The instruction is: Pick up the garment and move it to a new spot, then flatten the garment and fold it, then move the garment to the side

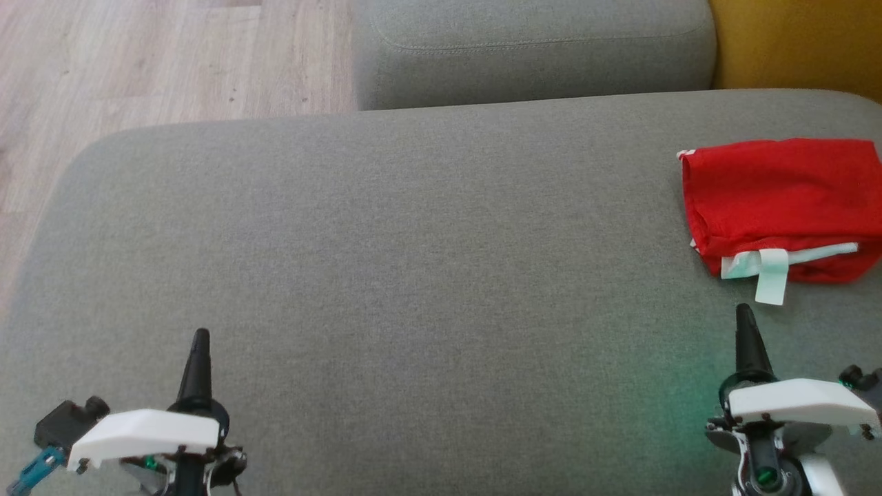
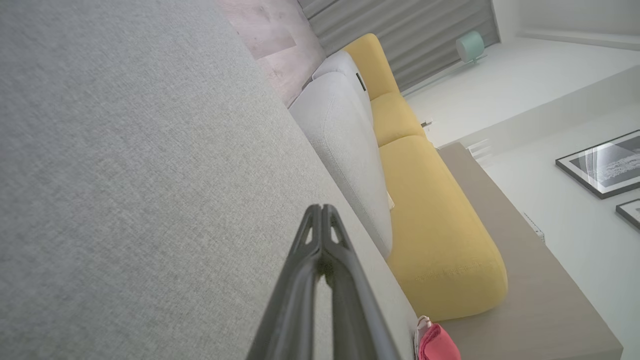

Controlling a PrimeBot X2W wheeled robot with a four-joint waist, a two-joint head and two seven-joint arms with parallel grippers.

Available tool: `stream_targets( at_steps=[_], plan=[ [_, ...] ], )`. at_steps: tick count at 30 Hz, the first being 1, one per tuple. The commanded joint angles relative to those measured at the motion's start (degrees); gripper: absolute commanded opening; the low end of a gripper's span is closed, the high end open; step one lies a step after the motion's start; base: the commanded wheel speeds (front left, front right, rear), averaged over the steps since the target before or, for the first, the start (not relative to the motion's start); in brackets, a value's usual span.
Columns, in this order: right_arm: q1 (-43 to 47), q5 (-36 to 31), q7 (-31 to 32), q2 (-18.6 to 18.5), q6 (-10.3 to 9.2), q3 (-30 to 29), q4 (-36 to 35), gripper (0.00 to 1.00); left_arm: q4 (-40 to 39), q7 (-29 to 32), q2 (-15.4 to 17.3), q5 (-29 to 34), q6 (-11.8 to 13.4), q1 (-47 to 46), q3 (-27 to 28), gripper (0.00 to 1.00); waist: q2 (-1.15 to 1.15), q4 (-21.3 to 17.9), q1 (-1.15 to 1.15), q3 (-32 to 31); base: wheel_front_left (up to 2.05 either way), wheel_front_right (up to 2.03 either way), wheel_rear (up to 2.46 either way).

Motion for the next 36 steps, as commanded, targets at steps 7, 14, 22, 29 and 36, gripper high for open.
stream_targets(
  at_steps=[7, 14, 22, 29, 36],
  plan=[
    [-2.9, 5.5, 1.5, -0.2, 0.26, -0.2, -2.7, 0.00, -1.6, 1.4, 0.6, -4.7, -0.6, -3.9, 2.1, 0.00, 0.00, -0.1, 0.00, 0.1, 0.00, 0.00, 0.00],
    [-3.0, 10.0, 2.7, -0.3, 0.28, -0.8, -3.2, 0.00, -1.5, 2.6, 0.6, -8.7, -0.8, -4.4, 2.7, 0.00, 0.00, -0.2, 0.00, 0.2, 0.00, 0.00, 0.00],
    [-3.1, 15.1, 4.0, -0.3, 0.30, -1.5, -3.7, 0.00, -1.4, 3.9, 0.6, -13.2, -1.0, -4.9, 3.3, 0.00, 0.00, -0.3, 0.00, 0.3, 0.00, 0.00, 0.00],
    [-3.1, 19.5, 5.1, -0.3, 0.33, -2.1, -4.2, 0.00, -1.3, 5.1, 0.7, -17.1, -1.2, -5.4, 3.8, 0.00, 0.00, -0.4, 0.00, 0.4, 0.00, 0.00, 0.00],
    [-3.2, 23.3, 6.1, -0.3, 0.34, -2.6, -4.6, 0.00, -1.2, 6.1, 0.7, -20.5, -1.4, -5.7, 4.3, 0.00, 0.00, -0.5, 0.00, 0.4, 0.00, 0.00, 0.00]
  ],
)
